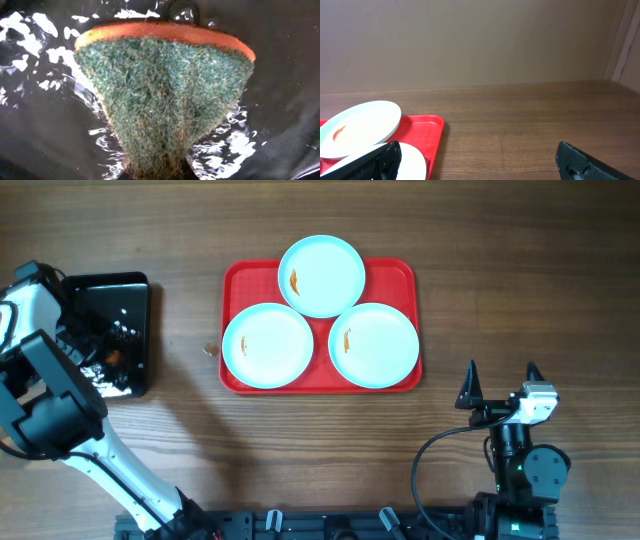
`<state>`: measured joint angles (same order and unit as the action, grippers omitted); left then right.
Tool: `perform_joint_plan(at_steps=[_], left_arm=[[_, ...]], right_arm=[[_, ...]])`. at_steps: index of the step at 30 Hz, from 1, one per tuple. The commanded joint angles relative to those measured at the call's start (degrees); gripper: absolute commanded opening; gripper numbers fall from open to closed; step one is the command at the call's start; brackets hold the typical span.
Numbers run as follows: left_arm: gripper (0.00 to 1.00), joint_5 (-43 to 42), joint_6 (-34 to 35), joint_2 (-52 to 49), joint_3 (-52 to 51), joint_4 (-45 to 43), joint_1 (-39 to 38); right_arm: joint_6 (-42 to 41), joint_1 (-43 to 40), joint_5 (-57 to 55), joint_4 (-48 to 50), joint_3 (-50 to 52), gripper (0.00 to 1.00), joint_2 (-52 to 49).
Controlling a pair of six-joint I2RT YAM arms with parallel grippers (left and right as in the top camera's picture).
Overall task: Clean dirty plates on tray and stack at the side
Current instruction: 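Rub the sponge around the soapy black tray with the left gripper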
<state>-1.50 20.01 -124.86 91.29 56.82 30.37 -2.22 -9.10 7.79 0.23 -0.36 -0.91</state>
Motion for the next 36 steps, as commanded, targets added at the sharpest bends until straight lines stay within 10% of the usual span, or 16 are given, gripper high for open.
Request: perform_joint_plan(at_steps=[1, 3, 4, 5, 12, 13, 15, 16, 36], left_arm=[[0.04, -1.9, -0.1, -1.1, -0.7, 0.1, -0.2], [0.13, -1.9, -0.1, -1.1, -0.7, -0.2, -0.1], [0.68, -1.9, -0.1, -1.1, -0.7, -0.5, -0.1], [1.0, -1.9, -0.1, -1.1, -0.7, -0.9, -0.1], [1.0, 2.4, -0.1, -1.1, -0.7, -5.9, -0.1], [0.96, 3.5, -0.1, -1.1, -0.7, -6.2, -0.1], [0.21, 5.3, -0.1, -1.1, -0.7, -6.4, -0.1], [0.04, 5.7, -0.1, -1.1, -0.7, -6.4, -0.1], [0.04, -11.6, 0.1, 11.6, -0.5, -1.4, 0.5]], right_arm=[[0.7, -0.2, -0.4, 0.2, 0.1, 1.0, 0.3], [0.7, -0.2, -0.4, 0.2, 0.1, 1.0, 0.3], [0.7, -0.2, -0.4, 0.2, 0.1, 1.0, 0.3], [0.7, -0.1, -0.4, 0.2, 0.1, 1.0, 0.3], [0.7, -0.2, -0.4, 0.2, 0.1, 1.0, 0.3], [0.7, -0.1, -0.4, 0.2, 0.1, 1.0, 0.3], [0.7, -0.2, -0.4, 0.2, 0.1, 1.0, 0.3], [0.7, -0.1, -0.4, 0.2, 0.1, 1.0, 0.3], [0.7, -0.2, -0.4, 0.2, 0.1, 1.0, 0.3]])
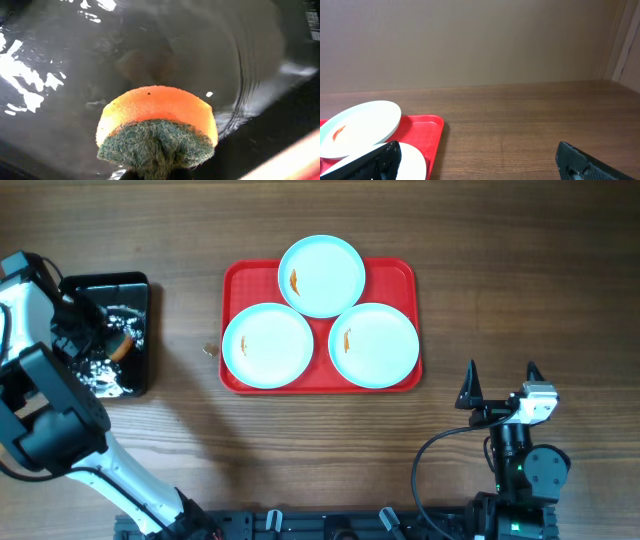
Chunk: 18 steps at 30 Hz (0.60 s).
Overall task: Clean dirty plates on tray and stack at the side
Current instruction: 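Rub the sponge around the soapy black tray with the left gripper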
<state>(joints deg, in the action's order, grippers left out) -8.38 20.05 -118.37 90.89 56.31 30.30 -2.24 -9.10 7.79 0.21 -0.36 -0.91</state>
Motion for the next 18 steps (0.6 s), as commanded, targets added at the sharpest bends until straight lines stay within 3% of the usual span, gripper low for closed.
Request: perform_joint_plan(at_steps=[1, 5, 18], left_arm=[[0.04, -4.7, 0.1, 6.2, -0.1, -1.2, 0.6], [0.04, -4.6, -0.2, 9.1, -0.1, -2.3, 0.6], [0.04, -2.3, -0.3, 5.0, -0.7, -2.5, 0.6]], right_arm=[[0.7, -0.1, -0.4, 0.2, 0.1, 1.0, 0.3], [0.7, -0.2, -0.4, 0.2, 0.1, 1.0, 0.3], [0.7, -0.1, -0.4, 0.2, 0.1, 1.0, 0.3]])
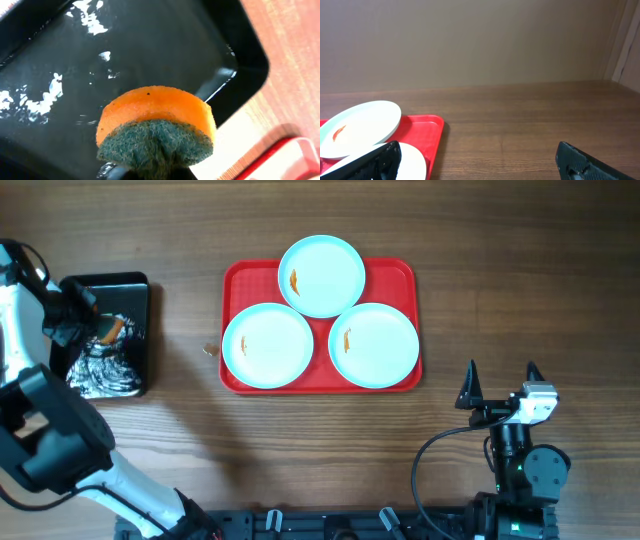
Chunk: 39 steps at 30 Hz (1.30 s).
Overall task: Clean dirty plates on tray and stack at the side
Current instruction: 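Rub the sponge around the soapy black tray with the left gripper, then lift the sponge out of the black tray with the left gripper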
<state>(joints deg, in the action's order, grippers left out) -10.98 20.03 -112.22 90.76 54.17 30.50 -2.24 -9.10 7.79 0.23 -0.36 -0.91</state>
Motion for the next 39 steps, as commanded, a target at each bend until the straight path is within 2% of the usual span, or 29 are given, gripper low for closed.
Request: perform_joint_plan(at_steps=[1, 17, 20, 21, 29, 33, 39], left_arm=[[0.04, 0.3, -0.3, -1.1, -0.6, -0.7, 0.4], [0.04, 0.1, -0.4, 4.2, -0.4, -3.1, 0.6], [0.04, 0.1, -9.0, 3.1, -1.0, -3.3, 0.6], [0.04, 0.1, -9.2, 2.7, -1.2, -3.4, 0.6], [0.04, 0.0, -9.3, 1.7, -2.8, -3.8, 0.6], [0.04, -4.1, -9.4, 3.8, -2.7, -4.2, 0.6], [0.04, -2.6, -9.4, 4.6, -2.7, -5.2, 0.6]], right_arm=[[0.7, -0.2, -0.4, 0.2, 0.1, 1.0, 0.3], [0.7, -0.2, -0.4, 0.2, 0.1, 1.0, 0.3], [0.7, -0.2, -0.4, 0.2, 0.1, 1.0, 0.3], [0.7, -0.1, -0.4, 0.2, 0.1, 1.0, 0.3], [0.7, -0.2, -0.4, 0.2, 0.1, 1.0, 0.3], [0.7, -0.2, -0.4, 0.2, 0.1, 1.0, 0.3], [0.7, -0.1, -0.4, 0.2, 0.1, 1.0, 0.3]])
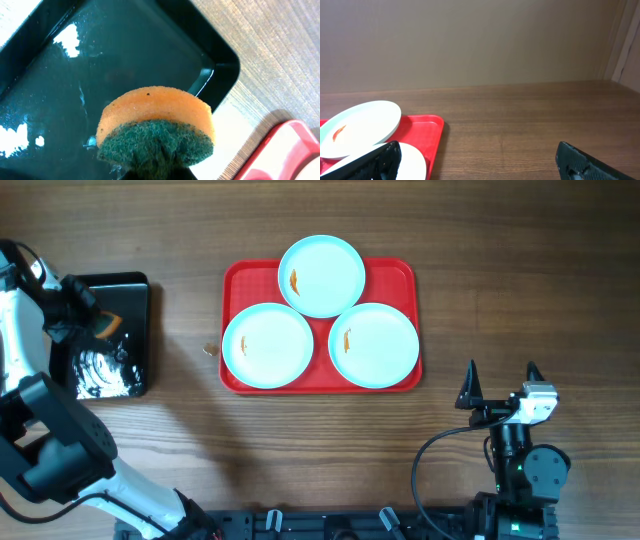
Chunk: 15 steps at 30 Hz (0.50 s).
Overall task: Clean dirty plates on tray and stack at the side
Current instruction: 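Lift the sponge out of the black tray with the left gripper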
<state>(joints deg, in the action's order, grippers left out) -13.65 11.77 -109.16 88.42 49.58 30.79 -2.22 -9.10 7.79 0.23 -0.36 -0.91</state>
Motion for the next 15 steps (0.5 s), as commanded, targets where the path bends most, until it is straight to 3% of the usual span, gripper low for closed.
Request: perform_joint_plan(at_steps=[1, 11, 15], left_arm=[[0.04, 2.2, -1.1, 1.1, -0.3, -0.7, 0.3], [0.04, 4.2, -1.1, -1.4, -0.5, 0.3, 0.3], [0.04, -2.9, -1.1, 0.3, -0.4, -0.6, 0.3]], right_arm=[[0.7, -0.2, -0.4, 0.2, 0.1, 1.0, 0.3], [0.7, -0.2, -0.4, 0.2, 0.1, 1.0, 0.3], [0.7, -0.1, -0.4, 0.2, 0.1, 1.0, 0.3]])
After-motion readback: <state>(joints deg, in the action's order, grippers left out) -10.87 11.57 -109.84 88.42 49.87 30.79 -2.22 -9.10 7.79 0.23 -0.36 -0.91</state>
